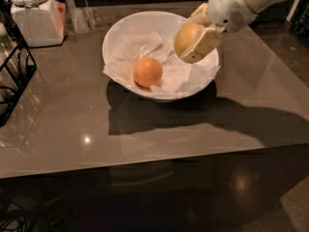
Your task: Pick orange from white bowl
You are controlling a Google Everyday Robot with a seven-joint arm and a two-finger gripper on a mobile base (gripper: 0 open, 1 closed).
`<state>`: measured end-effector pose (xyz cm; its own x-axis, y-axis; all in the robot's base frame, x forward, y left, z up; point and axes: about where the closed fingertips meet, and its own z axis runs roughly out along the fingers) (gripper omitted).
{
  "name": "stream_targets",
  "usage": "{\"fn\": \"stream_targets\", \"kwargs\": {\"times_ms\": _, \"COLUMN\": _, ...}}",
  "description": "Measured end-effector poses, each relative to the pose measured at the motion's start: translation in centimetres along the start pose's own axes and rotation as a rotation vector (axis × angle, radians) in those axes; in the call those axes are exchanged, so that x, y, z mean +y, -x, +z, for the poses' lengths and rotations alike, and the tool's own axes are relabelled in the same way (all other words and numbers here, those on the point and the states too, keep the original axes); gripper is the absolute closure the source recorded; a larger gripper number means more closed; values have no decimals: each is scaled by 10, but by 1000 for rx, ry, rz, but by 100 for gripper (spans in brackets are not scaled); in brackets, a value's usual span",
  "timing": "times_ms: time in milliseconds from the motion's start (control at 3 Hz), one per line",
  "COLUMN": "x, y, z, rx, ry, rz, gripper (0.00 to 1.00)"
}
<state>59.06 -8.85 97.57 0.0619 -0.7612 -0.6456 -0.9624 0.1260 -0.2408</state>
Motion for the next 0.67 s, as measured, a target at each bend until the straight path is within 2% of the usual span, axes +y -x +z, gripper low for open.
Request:
{"fn": "stream_targets", "kwargs": {"times_ms": 333, "x": 27, "y": -6, "z": -29, "rx": -109, "ry": -56, "rz": 34, "gripper": 100}}
{"fn": "stream_targets", "kwargs": {"times_ms": 667, "x": 57, "y": -20, "z": -59, "rx": -166, "ry": -133, "rz": 90, "gripper": 100}}
